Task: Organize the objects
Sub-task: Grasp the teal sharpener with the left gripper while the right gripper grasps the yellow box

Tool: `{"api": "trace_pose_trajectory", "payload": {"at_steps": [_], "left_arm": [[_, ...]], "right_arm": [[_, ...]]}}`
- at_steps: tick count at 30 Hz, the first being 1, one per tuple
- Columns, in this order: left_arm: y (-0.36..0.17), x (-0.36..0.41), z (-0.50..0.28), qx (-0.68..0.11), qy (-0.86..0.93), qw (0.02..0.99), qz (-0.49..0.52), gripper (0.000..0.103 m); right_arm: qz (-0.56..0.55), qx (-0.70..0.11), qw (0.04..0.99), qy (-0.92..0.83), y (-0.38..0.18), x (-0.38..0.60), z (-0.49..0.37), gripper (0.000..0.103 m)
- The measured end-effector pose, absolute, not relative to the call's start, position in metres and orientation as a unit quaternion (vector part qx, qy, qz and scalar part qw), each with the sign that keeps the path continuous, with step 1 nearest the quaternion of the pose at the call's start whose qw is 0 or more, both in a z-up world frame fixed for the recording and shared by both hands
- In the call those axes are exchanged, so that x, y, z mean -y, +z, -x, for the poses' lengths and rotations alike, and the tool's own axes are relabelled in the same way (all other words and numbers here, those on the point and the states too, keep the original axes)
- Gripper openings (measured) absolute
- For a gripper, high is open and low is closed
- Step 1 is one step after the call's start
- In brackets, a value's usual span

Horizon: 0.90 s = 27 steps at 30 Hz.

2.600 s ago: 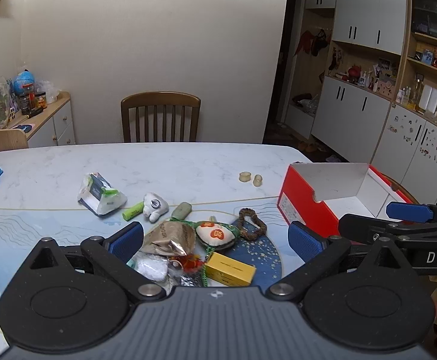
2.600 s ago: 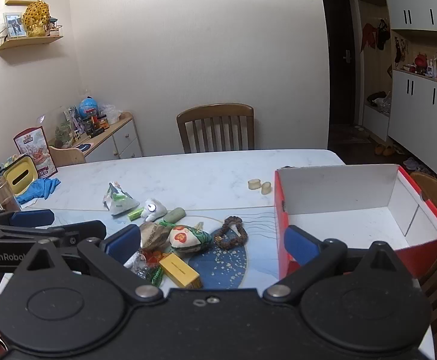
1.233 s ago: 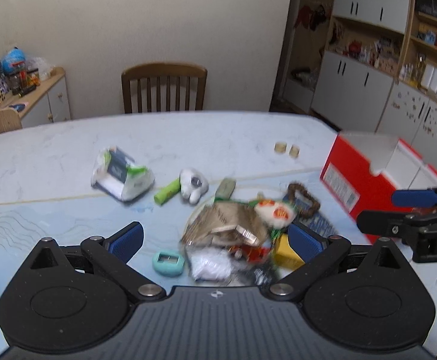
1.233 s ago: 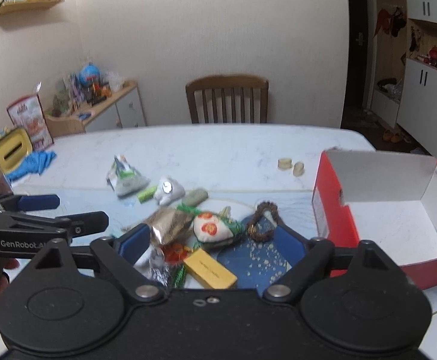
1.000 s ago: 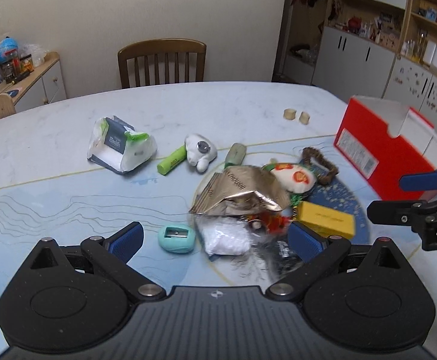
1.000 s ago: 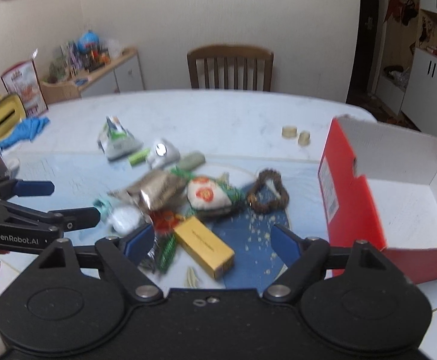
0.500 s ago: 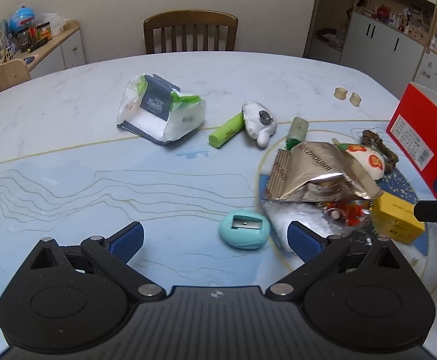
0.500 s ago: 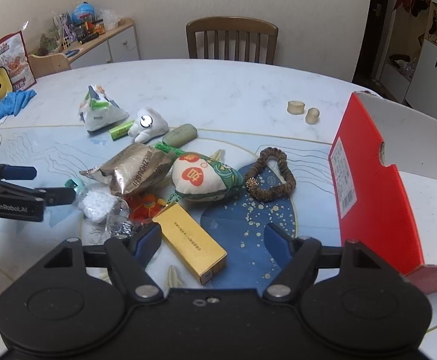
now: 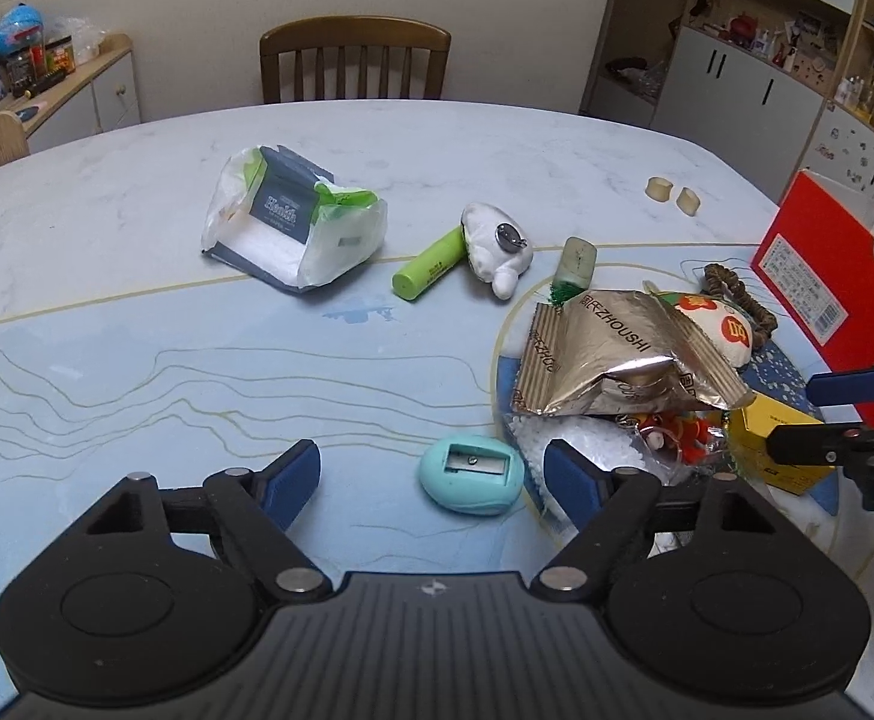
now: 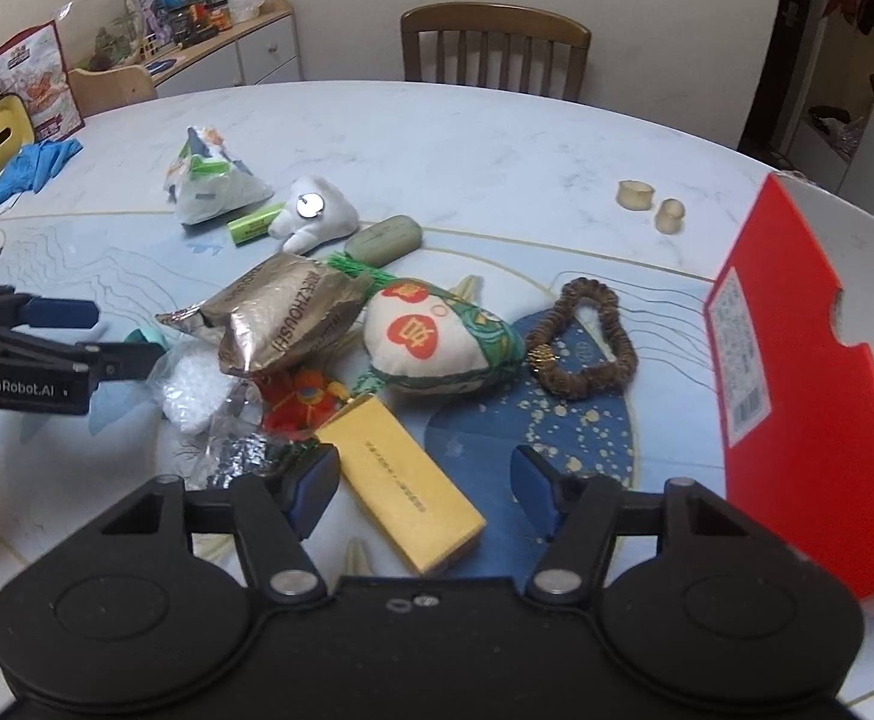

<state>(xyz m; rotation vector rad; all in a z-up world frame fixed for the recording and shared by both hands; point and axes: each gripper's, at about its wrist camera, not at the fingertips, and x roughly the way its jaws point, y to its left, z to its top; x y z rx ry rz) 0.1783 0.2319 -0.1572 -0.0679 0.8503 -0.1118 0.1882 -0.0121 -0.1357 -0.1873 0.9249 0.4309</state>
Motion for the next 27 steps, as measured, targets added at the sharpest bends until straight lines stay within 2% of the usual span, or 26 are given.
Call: {"api": "trace_pose_trajectory", "payload": {"at_steps": [8,11,13,15,18,19,22,27], "left_arm": [[-0.164,-0.222,-0.18,-0.407,-0.067,0.911,-0.008,0.079],[-0.168,-0.221,-0.182,-0.413,-0.07,0.908,-0.011,0.066],[-0.17,-0.22,-0.182,-0.41,-0.071,0.909,-0.014,0.065],[-0.169,-0.22,-0.181,-0.408,-0.075,0.91,-0.011,0.058],[-0.169,-0.22,-0.181,-0.407,-0.076,0.91,-0.004,0.053],[-0.168,-0.22,-0.181,-0.407,-0.075,0.91,-0.004,0.052],[-0.167,-0.22,-0.181,-0.408,-0.08,0.909,0.0,0.039],[-0.166,-0.22,-0.18,-0.412,-0.08,0.907,0.005,0.038]], "right_arm": [[0.103,-0.448,0.863,0.212,-0.14,0.005,-0.19,0.058],[0.109,-0.45,0.86,0.213,-0.141,0.002,-0.191,0.056],[0.114,-0.451,0.859,0.214,-0.143,0.0,-0.192,0.054],[0.116,-0.453,0.858,0.214,-0.144,-0.002,-0.192,0.051],[0.123,-0.454,0.856,0.216,-0.145,-0.005,-0.19,0.043],[0.127,-0.454,0.855,0.215,-0.145,-0.006,-0.189,0.037],[0.126,-0.456,0.856,0.211,-0.144,-0.006,-0.189,0.029],[0.119,-0.466,0.854,0.201,-0.142,-0.005,-0.186,0.028]]}}
